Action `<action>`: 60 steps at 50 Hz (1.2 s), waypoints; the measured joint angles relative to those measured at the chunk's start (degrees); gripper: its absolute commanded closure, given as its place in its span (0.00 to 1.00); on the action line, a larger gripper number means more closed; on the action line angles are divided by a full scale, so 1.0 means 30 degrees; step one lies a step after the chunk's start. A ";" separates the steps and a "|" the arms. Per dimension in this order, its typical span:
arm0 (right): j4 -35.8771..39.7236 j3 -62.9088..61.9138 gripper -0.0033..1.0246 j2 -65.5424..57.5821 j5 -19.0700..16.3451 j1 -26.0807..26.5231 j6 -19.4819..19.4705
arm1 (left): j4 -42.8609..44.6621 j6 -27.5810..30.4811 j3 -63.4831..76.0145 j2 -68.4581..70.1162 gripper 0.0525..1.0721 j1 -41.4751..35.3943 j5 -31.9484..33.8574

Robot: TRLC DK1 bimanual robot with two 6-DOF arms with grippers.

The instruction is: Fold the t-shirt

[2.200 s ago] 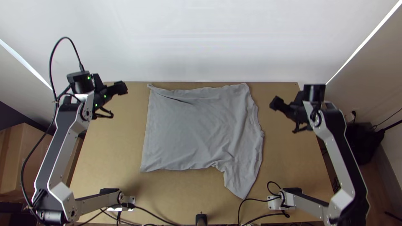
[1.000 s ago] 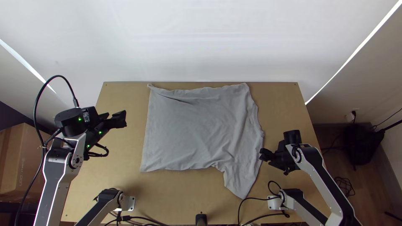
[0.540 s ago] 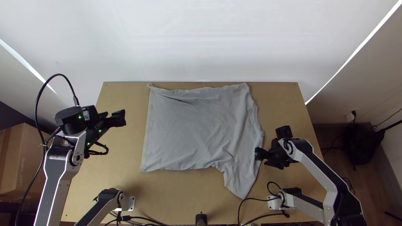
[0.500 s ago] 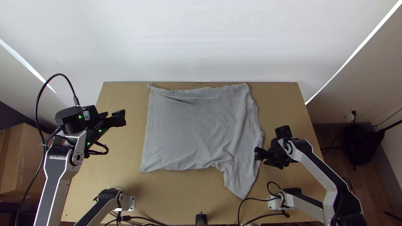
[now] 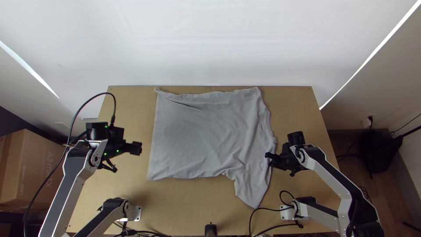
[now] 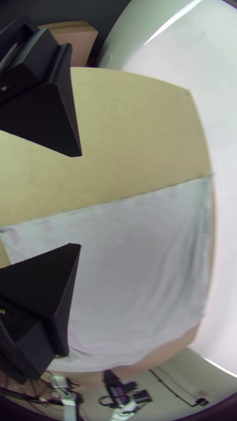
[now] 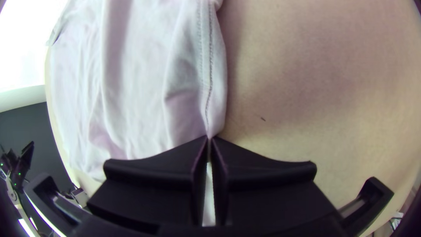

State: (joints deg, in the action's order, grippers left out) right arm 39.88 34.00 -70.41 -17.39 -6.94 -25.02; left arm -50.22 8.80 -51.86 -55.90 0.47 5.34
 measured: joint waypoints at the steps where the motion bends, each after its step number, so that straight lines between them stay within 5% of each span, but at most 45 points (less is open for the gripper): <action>1: 0.0000 0.0000 0.97 0.0058 0.0007 -0.0007 0.0000 | -0.0189 0.0313 0.0124 -0.0124 0.05 0.0044 0.0022; 23: 0.0000 0.0000 0.97 0.0998 0.0073 -0.0007 -0.0015 | -0.5260 0.7322 0.3468 -0.2761 0.06 -0.0124 -0.0350; 60: 0.0000 0.0000 0.97 0.1370 0.0357 -0.0058 -0.0160 | -0.4197 0.7045 0.3220 -0.6018 0.06 -0.4029 0.0947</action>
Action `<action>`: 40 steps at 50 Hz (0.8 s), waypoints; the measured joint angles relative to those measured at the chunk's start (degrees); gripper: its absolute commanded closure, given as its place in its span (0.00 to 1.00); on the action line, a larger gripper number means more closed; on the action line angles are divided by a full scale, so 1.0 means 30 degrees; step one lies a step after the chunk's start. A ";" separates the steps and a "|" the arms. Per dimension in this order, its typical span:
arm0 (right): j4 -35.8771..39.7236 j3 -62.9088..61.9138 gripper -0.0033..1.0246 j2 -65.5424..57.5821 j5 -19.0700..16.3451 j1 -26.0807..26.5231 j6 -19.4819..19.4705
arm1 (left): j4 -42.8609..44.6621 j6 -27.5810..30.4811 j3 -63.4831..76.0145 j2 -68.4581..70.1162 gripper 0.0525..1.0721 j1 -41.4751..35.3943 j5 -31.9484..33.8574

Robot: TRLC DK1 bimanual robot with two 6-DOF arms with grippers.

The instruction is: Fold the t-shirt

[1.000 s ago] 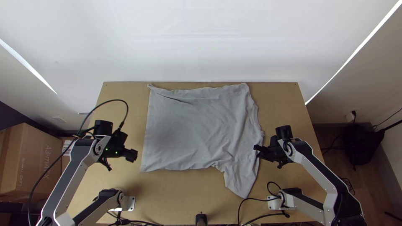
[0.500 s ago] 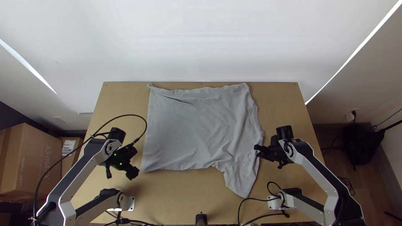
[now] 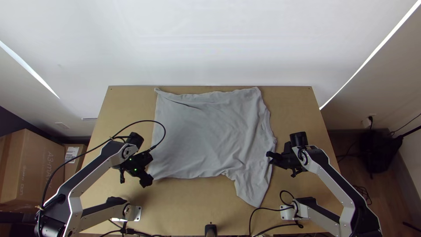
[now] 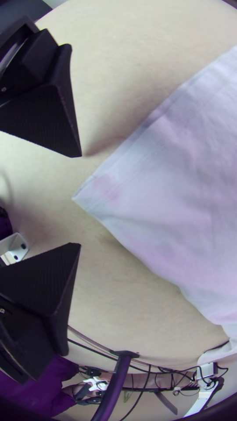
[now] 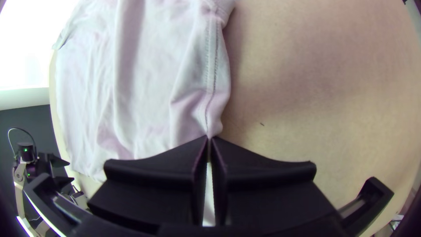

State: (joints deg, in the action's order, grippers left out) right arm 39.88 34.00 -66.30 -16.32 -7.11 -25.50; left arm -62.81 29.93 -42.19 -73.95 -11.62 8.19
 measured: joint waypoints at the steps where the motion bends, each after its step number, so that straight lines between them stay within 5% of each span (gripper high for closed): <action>1: 0.0000 0.0000 0.97 0.0000 0.0007 0.0000 0.0000 | 0.0109 -0.0124 -0.0015 -0.0102 0.06 -0.0124 0.0007; 8: 0.0007 0.0000 0.97 0.0066 0.0138 0.0000 0.0000 | 0.0801 -0.0619 -0.0124 -0.0780 0.06 -0.0823 0.0124; 17: 0.0007 0.0000 0.97 0.0393 0.0219 0.0000 0.0000 | 0.1129 -0.0991 -0.0226 -0.1093 0.32 -0.1195 0.0415; 21: 0.0007 0.0000 0.97 0.0525 0.0291 0.0000 0.0000 | 0.1333 -0.1137 -0.0226 -0.1093 0.48 -0.1282 0.0634; 27: 0.0007 0.0000 0.97 0.0743 0.0488 0.0007 0.0000 | 0.1668 -0.1275 -0.0160 -0.1078 0.97 -0.1304 0.0648; 40: 0.0029 0.0000 0.97 0.1741 0.1428 0.0248 0.0000 | 0.2659 -0.1326 0.0102 -0.0342 0.97 0.0175 0.1290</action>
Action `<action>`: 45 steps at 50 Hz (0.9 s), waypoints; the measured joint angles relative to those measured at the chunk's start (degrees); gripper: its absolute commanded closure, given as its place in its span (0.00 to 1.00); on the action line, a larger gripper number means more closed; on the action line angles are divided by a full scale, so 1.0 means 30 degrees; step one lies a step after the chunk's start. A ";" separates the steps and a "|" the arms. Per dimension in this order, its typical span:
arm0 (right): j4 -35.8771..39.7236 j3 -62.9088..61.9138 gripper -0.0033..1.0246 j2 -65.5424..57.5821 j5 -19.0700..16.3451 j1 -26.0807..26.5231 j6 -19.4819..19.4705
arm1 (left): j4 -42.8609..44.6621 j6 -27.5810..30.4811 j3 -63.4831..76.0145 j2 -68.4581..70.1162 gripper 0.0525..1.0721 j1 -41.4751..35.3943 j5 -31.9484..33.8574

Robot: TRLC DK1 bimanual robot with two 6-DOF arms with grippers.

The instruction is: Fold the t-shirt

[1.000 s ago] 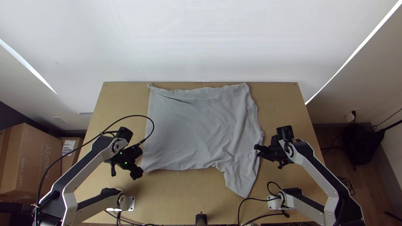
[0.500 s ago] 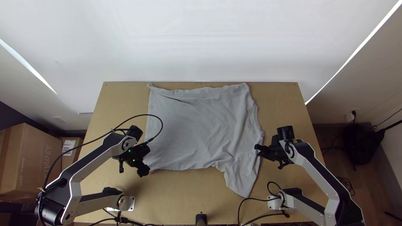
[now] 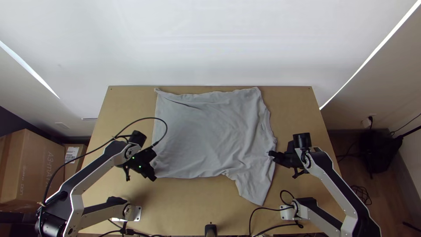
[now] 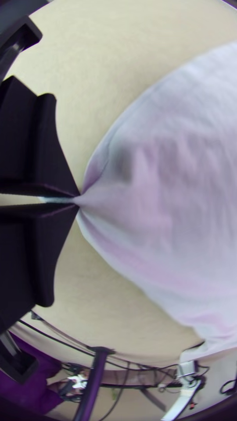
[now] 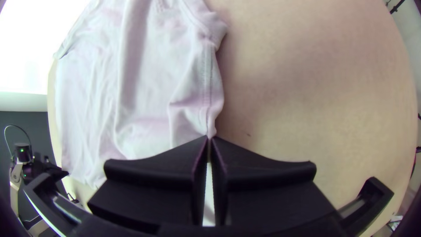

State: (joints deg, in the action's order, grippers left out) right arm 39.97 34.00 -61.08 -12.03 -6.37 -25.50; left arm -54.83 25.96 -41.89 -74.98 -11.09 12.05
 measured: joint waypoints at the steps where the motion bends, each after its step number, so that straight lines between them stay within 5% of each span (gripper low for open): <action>1: 0.0015 0.0000 0.97 0.0153 0.0182 0.0080 0.0007 | 0.0160 0.0000 0.0000 0.0000 0.97 0.0372 0.0000; 20: 0.0845 0.0066 0.97 0.2535 0.1370 0.1071 0.0736 | 0.1472 -0.0284 -0.0277 0.1195 0.97 0.4138 0.0233; 45: -0.0867 0.7359 0.97 0.2011 0.1734 0.0291 0.1253 | 0.5501 -0.7512 -0.6455 0.4007 0.98 0.3628 -0.0736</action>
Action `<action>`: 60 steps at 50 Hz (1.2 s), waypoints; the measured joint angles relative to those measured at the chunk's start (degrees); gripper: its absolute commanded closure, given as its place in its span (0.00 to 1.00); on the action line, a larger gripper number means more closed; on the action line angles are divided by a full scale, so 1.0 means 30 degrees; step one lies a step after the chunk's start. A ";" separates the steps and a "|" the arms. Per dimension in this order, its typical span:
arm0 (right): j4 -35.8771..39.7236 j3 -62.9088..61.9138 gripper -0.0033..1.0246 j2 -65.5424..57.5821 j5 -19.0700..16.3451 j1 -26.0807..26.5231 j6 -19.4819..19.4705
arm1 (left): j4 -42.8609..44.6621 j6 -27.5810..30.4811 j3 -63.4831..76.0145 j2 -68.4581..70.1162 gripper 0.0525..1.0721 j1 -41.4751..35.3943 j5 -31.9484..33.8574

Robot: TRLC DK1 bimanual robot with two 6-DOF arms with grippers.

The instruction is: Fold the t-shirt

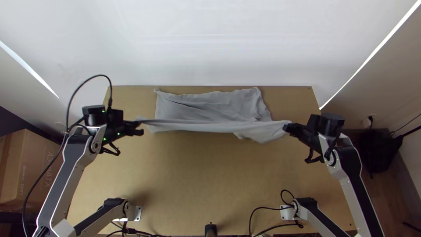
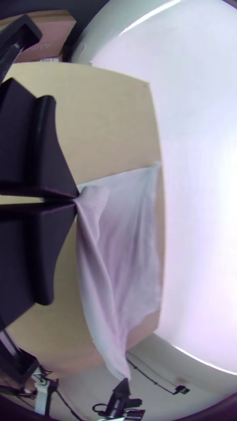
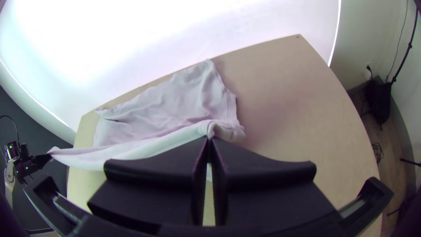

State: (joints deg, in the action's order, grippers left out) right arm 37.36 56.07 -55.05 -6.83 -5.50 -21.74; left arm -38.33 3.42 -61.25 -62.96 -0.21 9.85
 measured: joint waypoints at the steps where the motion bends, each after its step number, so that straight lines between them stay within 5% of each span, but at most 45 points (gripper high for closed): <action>1: -0.0146 0.0328 0.97 -0.0233 0.0000 0.0015 0.0036 | 0.0117 -0.0073 -0.0240 0.0007 0.98 0.0000 -0.0080; 30: -0.4947 1.2976 0.97 -0.6703 -0.0226 0.0984 0.0780 | 0.4685 -0.1231 -0.9158 -0.1734 0.98 0.1239 -0.2040; 43: -0.8291 1.5693 0.97 -0.6754 -0.0219 0.0984 0.0772 | 0.6768 -0.1217 -1.2276 -0.1836 0.98 0.1239 -0.3738; 60: -0.8597 1.7165 0.97 -0.3876 -0.0226 0.0962 0.0772 | 0.7133 -0.1209 -1.4819 -0.0444 0.98 0.1610 -0.3869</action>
State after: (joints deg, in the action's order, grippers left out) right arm 11.57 107.57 -66.67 -7.51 -2.61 -19.42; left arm -16.93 -0.21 -105.71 -64.29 4.62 -1.76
